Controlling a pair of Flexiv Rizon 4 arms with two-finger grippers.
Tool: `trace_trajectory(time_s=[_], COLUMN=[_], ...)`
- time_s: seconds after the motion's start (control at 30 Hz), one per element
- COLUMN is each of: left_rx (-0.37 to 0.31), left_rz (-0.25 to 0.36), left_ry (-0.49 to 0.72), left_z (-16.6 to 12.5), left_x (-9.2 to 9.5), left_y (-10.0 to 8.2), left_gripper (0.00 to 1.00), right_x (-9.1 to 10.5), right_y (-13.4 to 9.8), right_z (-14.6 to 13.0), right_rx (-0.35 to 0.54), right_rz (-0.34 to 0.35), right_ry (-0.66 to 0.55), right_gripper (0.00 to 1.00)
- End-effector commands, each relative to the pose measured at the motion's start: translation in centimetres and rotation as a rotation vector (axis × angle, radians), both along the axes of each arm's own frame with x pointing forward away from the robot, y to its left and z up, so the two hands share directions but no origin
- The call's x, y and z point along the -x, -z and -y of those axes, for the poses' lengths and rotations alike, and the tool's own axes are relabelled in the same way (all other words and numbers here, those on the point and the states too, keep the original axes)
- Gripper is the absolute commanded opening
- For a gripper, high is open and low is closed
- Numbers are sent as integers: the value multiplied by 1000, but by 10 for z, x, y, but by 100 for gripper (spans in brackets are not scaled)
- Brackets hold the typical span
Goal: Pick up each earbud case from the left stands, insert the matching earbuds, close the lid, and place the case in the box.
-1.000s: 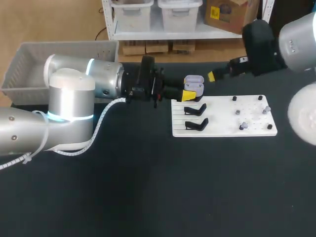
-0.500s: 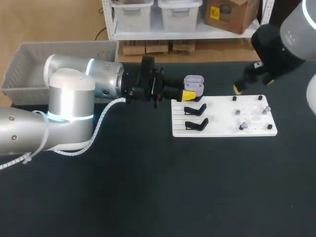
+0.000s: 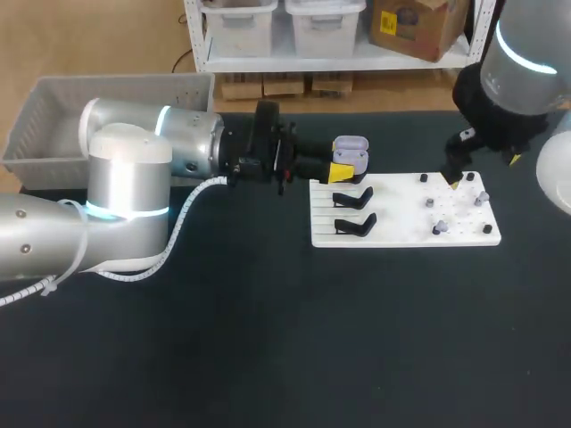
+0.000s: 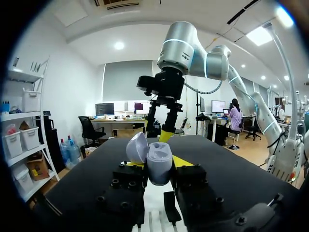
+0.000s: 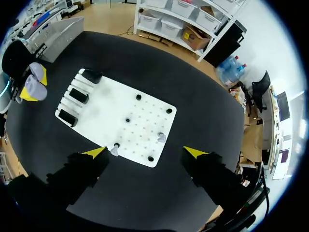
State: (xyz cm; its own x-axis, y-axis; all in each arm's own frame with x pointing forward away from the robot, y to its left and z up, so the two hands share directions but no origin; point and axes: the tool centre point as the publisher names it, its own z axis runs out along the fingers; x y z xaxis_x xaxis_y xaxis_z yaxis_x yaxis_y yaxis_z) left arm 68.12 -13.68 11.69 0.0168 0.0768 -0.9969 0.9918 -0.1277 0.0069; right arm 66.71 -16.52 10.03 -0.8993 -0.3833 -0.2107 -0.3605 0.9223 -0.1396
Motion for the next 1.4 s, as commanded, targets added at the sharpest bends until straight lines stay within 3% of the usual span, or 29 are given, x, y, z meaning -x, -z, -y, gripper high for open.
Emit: trace_trajectory(time_s=[0.03,0.73,0.8,1.07,1.13,1.37,1.4], left_rx=[3,3,3,3,3,3,3], left_rz=[3,3,3,3,3,3,3], left_ry=[-2,-2,-2,-2,-2,-2,-2], left_z=[0,0,0,0,0,0,0], left_x=[0,0,0,0,0,0,0], left_y=[1,1,1,1,1,1,1], left_gripper=[0,0,0,0,0,0,0], right_x=[-7,-8,-12,-14,-13,-12,-12], right_y=[12,19,30,48,51,58,59], right_z=[3,8,10,19,19,22,22], right_rx=[0,-21,25,42,43,56,56], right_rz=[-14,-7,-13,-64,-70,-86,-87], right_ry=[7,42,55,25,22,7,7], right_gripper=[100,100,100,100,85,78,68])
